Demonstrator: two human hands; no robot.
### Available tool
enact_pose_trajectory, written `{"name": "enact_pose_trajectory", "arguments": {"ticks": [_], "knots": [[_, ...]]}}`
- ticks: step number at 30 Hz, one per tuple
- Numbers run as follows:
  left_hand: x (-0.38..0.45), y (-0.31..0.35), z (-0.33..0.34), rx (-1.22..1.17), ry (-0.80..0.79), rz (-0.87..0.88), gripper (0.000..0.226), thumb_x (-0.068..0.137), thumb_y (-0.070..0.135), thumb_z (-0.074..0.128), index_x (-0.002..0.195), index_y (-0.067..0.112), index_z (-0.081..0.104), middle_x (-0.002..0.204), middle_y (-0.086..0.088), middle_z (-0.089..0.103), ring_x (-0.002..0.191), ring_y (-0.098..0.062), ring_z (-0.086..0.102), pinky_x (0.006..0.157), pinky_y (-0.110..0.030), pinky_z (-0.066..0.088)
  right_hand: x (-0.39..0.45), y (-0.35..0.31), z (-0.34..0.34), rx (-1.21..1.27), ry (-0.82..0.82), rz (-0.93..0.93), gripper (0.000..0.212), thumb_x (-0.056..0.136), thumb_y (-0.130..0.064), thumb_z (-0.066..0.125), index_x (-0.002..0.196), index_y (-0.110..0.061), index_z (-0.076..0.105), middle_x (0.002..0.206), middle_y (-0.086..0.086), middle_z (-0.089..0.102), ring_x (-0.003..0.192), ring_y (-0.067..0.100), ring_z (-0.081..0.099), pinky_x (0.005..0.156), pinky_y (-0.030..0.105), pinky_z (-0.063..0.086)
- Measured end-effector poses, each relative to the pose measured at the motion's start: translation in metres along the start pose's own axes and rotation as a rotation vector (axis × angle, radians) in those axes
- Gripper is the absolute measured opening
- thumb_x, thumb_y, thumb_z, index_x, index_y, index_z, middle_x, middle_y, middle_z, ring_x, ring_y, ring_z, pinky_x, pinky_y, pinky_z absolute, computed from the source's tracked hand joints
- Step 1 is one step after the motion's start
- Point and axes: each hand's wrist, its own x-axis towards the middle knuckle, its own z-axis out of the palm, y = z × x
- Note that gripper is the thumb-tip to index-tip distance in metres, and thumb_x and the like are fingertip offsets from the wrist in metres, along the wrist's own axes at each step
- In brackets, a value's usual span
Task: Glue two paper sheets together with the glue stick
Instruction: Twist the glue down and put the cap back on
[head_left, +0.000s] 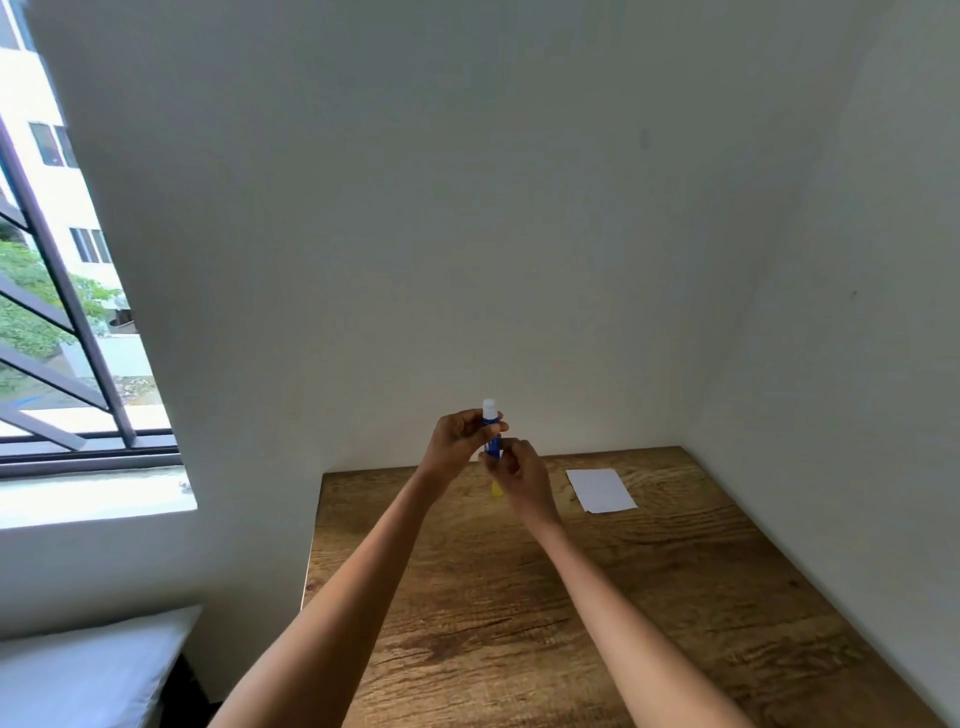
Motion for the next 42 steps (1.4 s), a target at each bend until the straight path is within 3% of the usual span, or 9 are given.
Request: {"name": "enact_pose_trajectory", "arguments": {"ticks": [4,10,16,22,25,30,36,40,42], "knots": [[0.002,0.009,-0.014,0.007,0.009,0.008,0.024,0.089,0.006,0.058,0.111,0.0,0.062,0.099,-0.008,0.069,0.09,-0.012,0.066,0.077,-0.01,0.051,0.006,-0.007,-0.001,-0.018,-0.138,-0.008,0.016,0.094,-0.032,0.05,0.101,-0.021,0.059,0.083,-0.012,0.048,0.078,0.01,0.05,0.065,0.014,0.038],[0.001,0.015,-0.017,0.024,0.033,0.028,0.024,0.088,0.008,0.059,0.111,0.002,0.063,0.096,-0.003,0.07,0.083,0.006,0.067,0.071,-0.006,0.049,0.006,-0.021,0.012,-0.085,0.093,0.017,0.02,0.084,-0.039,0.062,0.088,-0.023,0.052,0.074,-0.015,0.04,0.058,0.003,0.039,0.052,0.015,0.029],[0.0,0.015,-0.03,0.066,-0.016,0.025,0.025,0.09,0.009,0.057,0.113,0.001,0.062,0.1,-0.004,0.069,0.086,0.004,0.066,0.075,-0.008,0.05,0.002,-0.025,0.008,0.106,-0.257,0.057,0.014,0.094,-0.035,0.048,0.09,-0.023,0.053,0.072,-0.003,0.047,0.06,0.009,0.044,0.061,0.028,0.037],[-0.003,0.019,-0.022,0.037,0.0,0.051,0.024,0.087,0.007,0.06,0.111,0.002,0.063,0.096,-0.003,0.07,0.084,0.003,0.068,0.074,-0.009,0.05,0.0,-0.03,0.018,-0.062,0.153,0.031,0.025,0.082,-0.038,0.066,0.08,-0.02,0.048,0.063,-0.014,0.04,0.053,0.003,0.037,0.048,0.016,0.027],[-0.005,0.018,-0.022,0.018,-0.006,0.047,0.022,0.087,0.007,0.061,0.109,0.004,0.064,0.095,-0.005,0.07,0.084,0.0,0.068,0.073,-0.011,0.051,-0.003,-0.031,0.021,0.046,0.06,0.069,0.022,0.083,-0.036,0.065,0.077,-0.027,0.046,0.063,-0.01,0.042,0.054,0.003,0.037,0.052,0.018,0.029],[-0.009,0.014,-0.03,0.014,-0.022,0.047,0.022,0.088,0.009,0.06,0.109,0.006,0.064,0.094,-0.001,0.071,0.087,0.0,0.068,0.076,-0.011,0.052,-0.003,-0.028,0.006,0.024,-0.204,0.04,0.032,0.094,-0.037,0.049,0.095,-0.006,0.057,0.074,-0.001,0.049,0.063,0.007,0.043,0.062,0.028,0.032],[-0.013,0.013,-0.015,0.007,0.016,0.045,0.024,0.087,0.009,0.061,0.11,0.004,0.064,0.094,-0.003,0.071,0.085,-0.001,0.068,0.072,-0.011,0.052,-0.008,-0.026,0.018,-0.073,0.127,0.079,0.028,0.081,-0.042,0.065,0.08,-0.021,0.047,0.062,-0.012,0.043,0.052,0.003,0.037,0.049,0.018,0.027],[-0.013,0.013,-0.02,-0.003,0.015,0.046,0.024,0.087,0.007,0.06,0.111,0.001,0.063,0.097,-0.006,0.07,0.086,-0.002,0.067,0.075,-0.012,0.052,-0.008,-0.028,0.009,0.09,-0.131,0.081,0.014,0.088,-0.038,0.058,0.082,-0.028,0.049,0.069,-0.008,0.046,0.06,0.006,0.042,0.056,0.017,0.035],[-0.013,0.012,-0.023,0.003,0.005,0.049,0.023,0.088,0.007,0.059,0.11,0.002,0.063,0.097,-0.006,0.07,0.086,-0.002,0.067,0.076,-0.012,0.052,-0.008,-0.028,0.002,0.083,-0.243,0.053,0.017,0.092,-0.039,0.05,0.079,-0.028,0.049,0.069,-0.006,0.044,0.06,0.009,0.042,0.06,0.027,0.035]]}}
